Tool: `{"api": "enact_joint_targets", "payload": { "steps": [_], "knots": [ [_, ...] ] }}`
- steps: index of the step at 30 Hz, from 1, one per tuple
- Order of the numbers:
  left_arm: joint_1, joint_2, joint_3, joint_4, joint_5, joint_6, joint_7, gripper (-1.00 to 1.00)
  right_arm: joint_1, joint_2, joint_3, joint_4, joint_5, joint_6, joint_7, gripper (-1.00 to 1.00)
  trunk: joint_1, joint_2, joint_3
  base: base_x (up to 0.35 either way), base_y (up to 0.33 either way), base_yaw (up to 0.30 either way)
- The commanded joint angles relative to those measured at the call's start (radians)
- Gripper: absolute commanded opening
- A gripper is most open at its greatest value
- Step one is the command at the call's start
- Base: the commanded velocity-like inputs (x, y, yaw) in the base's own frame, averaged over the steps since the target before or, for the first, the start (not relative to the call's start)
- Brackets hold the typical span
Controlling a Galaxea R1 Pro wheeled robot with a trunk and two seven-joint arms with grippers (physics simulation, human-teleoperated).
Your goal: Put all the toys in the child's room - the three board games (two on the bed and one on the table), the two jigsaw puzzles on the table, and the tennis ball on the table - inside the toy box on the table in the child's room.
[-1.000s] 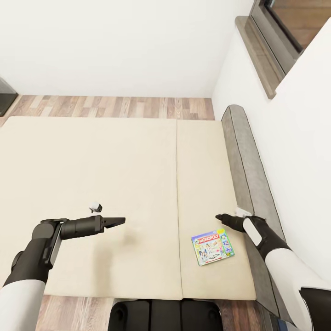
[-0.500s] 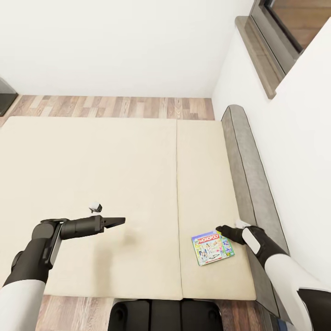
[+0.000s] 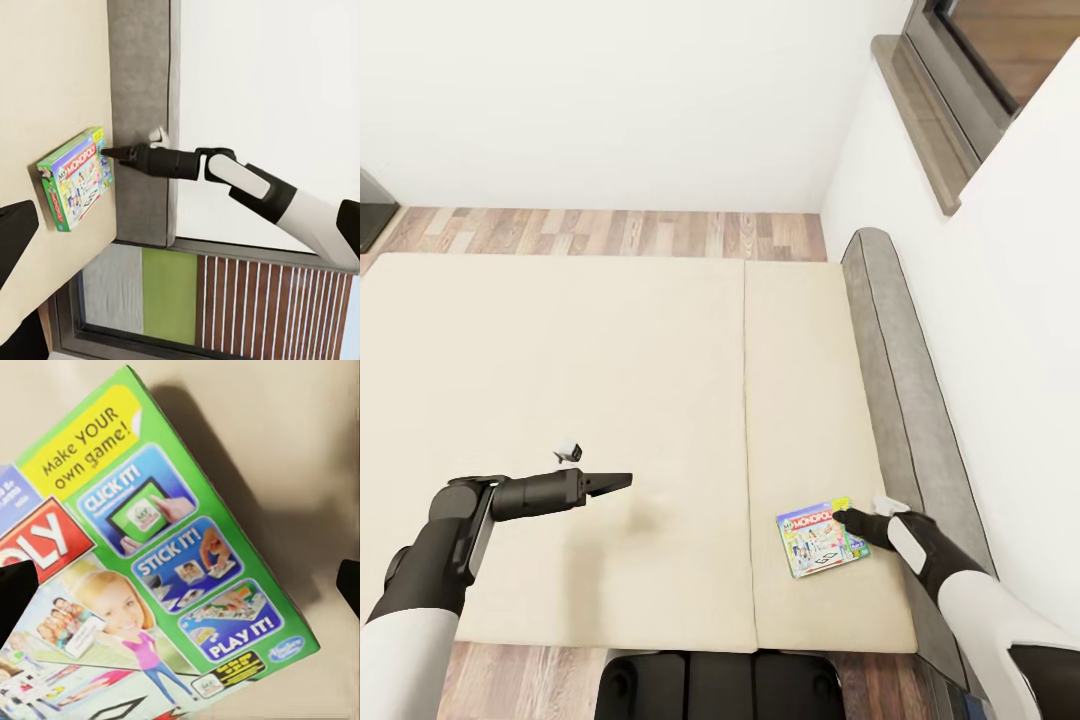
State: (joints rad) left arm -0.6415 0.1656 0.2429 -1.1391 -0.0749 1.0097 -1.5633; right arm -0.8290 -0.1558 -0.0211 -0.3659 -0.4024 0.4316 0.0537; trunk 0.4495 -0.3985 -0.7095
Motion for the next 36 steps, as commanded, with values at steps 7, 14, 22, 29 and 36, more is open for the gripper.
{"api": "enact_joint_targets", "payload": {
  "steps": [7, 14, 22, 29, 36],
  "knots": [
    [-0.001, -0.001, 0.0, -0.001, -0.008, 0.01, -0.008, 1.0, 0.003, -0.001, 0.012, -0.001, 0.063, 0.003, 0.029, 1.0, 0.001, -0.002, -0.001, 0.0, 0.0, 0.0],
    [0.0, -0.001, -0.001, -0.001, -0.008, 0.01, -0.008, 1.0, 0.004, -0.001, 0.016, -0.001, 0.074, 0.001, 0.066, 1.0, 0.001, -0.002, -0.001, 0.0, 0.0, 0.0],
    [0.0, -0.002, -0.004, -0.001, -0.008, 0.012, -0.008, 1.0, 0.004, -0.002, 0.019, -0.006, 0.076, -0.018, 0.087, 1.0, 0.001, -0.002, -0.001, 0.0, 0.0, 0.0],
    [0.0, -0.003, -0.006, -0.001, -0.009, 0.012, -0.008, 1.0, 0.004, 0.002, 0.035, -0.002, 0.078, -0.081, 0.15, 1.0, 0.001, -0.002, -0.001, 0.0, 0.0, 0.0],
    [0.0, -0.003, -0.005, -0.001, -0.009, 0.012, -0.008, 1.0, 0.005, -0.002, 0.061, 0.0, 0.077, -0.123, 0.166, 1.0, 0.001, -0.002, -0.004, 0.0, 0.0, 0.0]
  ]
}}
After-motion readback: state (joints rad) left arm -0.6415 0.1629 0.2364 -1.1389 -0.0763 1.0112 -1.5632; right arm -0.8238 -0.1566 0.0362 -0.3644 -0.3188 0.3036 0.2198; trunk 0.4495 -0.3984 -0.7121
